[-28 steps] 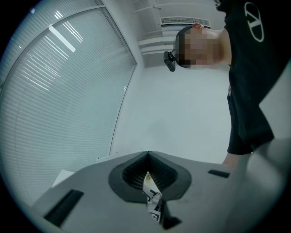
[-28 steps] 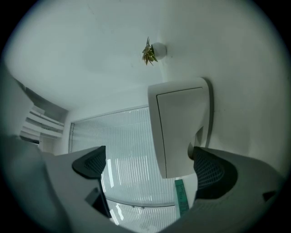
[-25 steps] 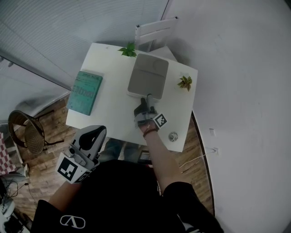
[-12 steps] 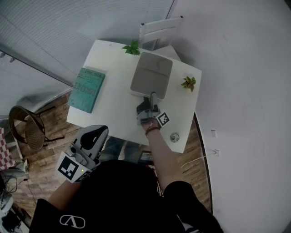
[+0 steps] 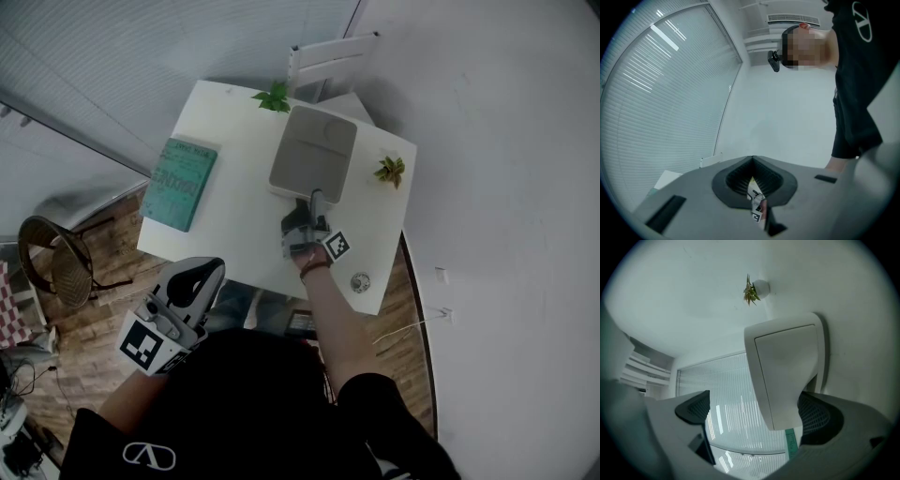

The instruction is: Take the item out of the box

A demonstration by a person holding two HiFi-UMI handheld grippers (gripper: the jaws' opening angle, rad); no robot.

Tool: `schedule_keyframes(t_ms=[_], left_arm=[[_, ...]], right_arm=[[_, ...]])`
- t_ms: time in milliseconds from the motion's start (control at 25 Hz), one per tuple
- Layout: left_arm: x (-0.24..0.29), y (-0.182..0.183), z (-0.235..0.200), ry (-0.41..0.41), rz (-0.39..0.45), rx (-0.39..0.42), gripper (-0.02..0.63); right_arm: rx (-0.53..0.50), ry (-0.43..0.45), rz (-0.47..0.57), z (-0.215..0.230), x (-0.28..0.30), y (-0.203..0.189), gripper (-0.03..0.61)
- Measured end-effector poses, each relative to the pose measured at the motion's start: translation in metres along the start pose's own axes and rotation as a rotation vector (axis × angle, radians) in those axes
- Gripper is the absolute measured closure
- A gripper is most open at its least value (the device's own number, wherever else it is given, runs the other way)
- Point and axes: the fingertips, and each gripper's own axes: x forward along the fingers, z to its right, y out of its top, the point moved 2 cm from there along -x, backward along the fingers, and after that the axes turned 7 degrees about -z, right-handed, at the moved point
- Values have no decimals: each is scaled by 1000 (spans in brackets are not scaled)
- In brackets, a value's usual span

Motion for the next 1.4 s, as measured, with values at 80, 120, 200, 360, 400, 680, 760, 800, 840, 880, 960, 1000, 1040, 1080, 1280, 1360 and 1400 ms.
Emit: schedule_keyframes(t_ms=[80, 120, 200, 360, 400, 680, 760, 800, 840, 880, 960, 1000, 1040, 1080, 1280, 1360, 1400], left_arm=[[1, -1, 0, -1, -2, -1, 609], [1, -1, 0, 0, -3, -3, 609], [1, -2, -1, 0, -3, -6, 609], [4, 3, -1, 5, 15, -4, 609], [5, 4, -1, 6, 21, -4, 609], [6, -1, 1, -8, 5, -12, 609], [10, 7, 0, 0, 34, -5, 609], [10, 7, 0, -1, 34, -6, 609], [10, 4, 0, -4, 25, -9, 609], [10, 4, 1, -5, 27, -8, 609], [13, 12, 1, 0, 58, -2, 609], [14, 12, 2, -3, 58, -5, 609], [13, 7, 2, -9, 43, -11, 609], [12, 3, 3, -15, 26, -15, 609], [16, 16, 1, -6, 72, 2, 609], [16, 14, 2, -6, 67, 1, 609], [15, 12, 2, -9, 58, -2, 609]], right_arm=[[4, 1, -2, 0, -1, 0, 6], [7, 2, -3, 1, -1, -1, 6], [11, 7, -6, 0, -1, -2, 6], [14, 11, -18, -2, -4, -5, 6], [14, 11, -20, -2, -5, -5, 6], [19, 20, -35, -5, -15, -14, 9], [22, 22, -42, -5, -18, -17, 11], [23, 23, -46, -5, -20, -19, 11], [23, 24, -51, -5, -21, -20, 11], [23, 26, -55, -5, -23, -22, 13], [29, 26, -59, -5, -26, -25, 14], [35, 26, -58, -5, -28, -27, 14], [41, 26, -57, -5, -30, -28, 15], [46, 27, -56, -6, -32, -30, 15], [55, 36, -58, -9, -42, -37, 15], [63, 32, -57, -10, -47, -39, 15], [61, 29, -58, -10, -50, -39, 15]])
